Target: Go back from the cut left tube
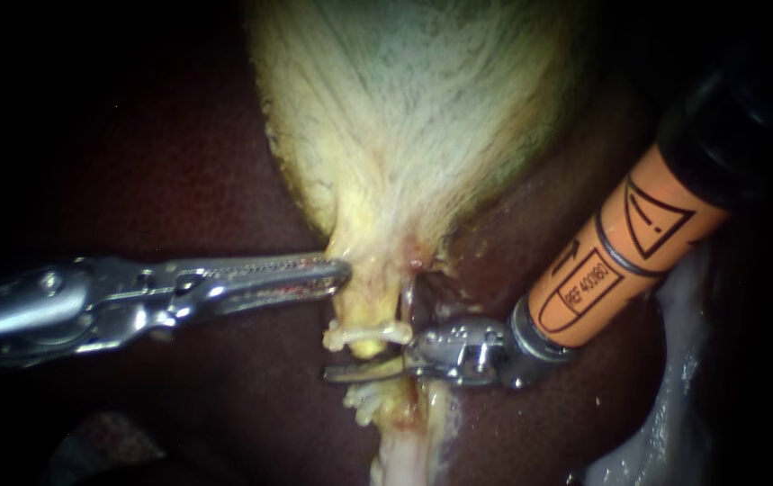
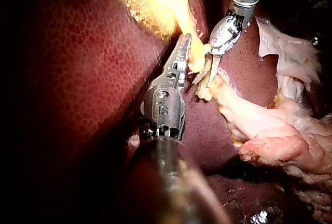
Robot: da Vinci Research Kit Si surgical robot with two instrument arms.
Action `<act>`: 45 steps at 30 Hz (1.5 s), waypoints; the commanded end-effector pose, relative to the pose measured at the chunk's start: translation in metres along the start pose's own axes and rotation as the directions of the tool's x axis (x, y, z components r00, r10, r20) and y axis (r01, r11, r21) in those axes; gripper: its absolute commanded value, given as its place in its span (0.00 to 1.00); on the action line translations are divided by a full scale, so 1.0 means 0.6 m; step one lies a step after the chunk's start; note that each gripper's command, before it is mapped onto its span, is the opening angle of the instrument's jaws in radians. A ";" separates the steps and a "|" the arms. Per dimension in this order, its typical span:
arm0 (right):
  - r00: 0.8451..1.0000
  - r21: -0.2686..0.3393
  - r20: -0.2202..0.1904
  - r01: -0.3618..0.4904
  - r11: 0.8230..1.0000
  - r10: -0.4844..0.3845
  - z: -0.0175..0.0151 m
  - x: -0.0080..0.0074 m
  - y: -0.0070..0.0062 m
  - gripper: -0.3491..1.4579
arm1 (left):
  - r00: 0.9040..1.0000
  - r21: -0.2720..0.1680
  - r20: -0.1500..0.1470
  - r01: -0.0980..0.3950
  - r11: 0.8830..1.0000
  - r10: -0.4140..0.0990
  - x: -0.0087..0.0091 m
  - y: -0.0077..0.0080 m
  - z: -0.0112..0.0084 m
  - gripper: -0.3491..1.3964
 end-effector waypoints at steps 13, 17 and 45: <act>1.000 0.014 0.004 -0.002 1.000 0.002 -0.0035 -0.0019 -0.0018 0.62 | 1.000 0.000 0.000 0.000 1.000 0.000 0.0002 0.0003 0.0001 0.20; 1.000 0.028 0.008 -0.001 1.000 0.001 -0.0066 -0.0032 -0.0038 0.62 | 1.000 0.000 0.000 0.000 1.000 0.000 0.0003 0.0005 0.0002 0.20; 0.983 -0.190 -0.079 0.146 0.971 -0.164 -0.0411 0.0061 -0.0017 0.78 | 1.000 0.000 0.000 -0.002 1.000 0.002 0.0010 0.0012 0.0010 0.20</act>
